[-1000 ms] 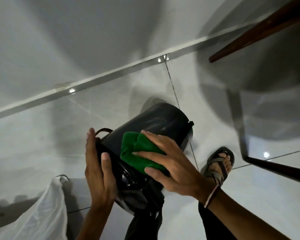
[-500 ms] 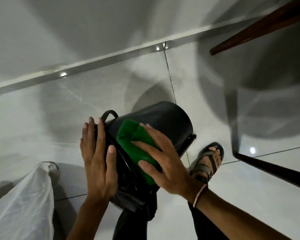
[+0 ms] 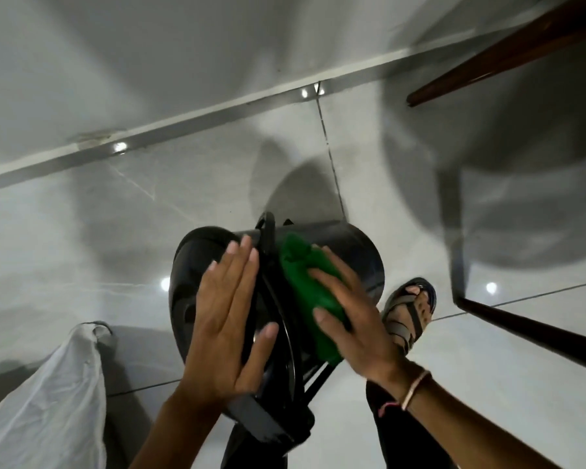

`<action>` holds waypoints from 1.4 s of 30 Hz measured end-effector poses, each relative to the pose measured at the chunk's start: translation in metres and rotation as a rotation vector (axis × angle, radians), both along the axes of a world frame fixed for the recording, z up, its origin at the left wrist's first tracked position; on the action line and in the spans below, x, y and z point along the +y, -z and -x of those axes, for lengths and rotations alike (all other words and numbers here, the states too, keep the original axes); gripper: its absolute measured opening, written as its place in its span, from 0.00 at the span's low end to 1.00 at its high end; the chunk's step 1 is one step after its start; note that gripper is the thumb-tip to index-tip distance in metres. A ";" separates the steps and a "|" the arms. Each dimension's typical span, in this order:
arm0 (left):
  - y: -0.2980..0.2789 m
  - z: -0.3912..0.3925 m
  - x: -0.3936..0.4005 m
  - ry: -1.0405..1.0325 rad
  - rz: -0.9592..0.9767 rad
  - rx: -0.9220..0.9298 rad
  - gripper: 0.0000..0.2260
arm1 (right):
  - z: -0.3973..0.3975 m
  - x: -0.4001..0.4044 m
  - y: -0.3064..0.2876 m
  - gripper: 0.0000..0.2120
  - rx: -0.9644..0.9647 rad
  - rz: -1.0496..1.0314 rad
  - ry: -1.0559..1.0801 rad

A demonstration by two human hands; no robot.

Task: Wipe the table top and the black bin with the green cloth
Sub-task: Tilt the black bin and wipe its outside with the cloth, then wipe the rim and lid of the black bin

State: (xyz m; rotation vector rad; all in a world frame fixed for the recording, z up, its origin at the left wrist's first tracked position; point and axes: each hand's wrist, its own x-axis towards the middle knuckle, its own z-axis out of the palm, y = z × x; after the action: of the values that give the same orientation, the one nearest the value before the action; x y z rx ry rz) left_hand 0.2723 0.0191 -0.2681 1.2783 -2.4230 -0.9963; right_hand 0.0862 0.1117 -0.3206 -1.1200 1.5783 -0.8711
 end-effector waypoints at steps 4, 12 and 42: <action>0.000 0.004 0.016 0.127 0.056 -0.022 0.32 | 0.064 -0.038 0.080 0.19 0.028 -0.506 0.377; 0.004 0.013 0.013 0.116 0.099 -0.039 0.32 | 0.025 -0.020 0.009 0.20 -0.223 -0.233 0.269; 0.020 0.136 -0.129 -0.553 -0.200 -0.307 0.24 | 0.140 -0.105 -0.169 0.40 -1.814 0.082 0.660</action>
State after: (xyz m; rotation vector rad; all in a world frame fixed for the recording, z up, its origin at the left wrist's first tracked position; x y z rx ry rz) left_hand 0.1365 -0.1096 -0.2882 2.1511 -1.9896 -0.9417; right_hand -0.0542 0.0068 -0.1519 0.4076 0.2472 -1.6264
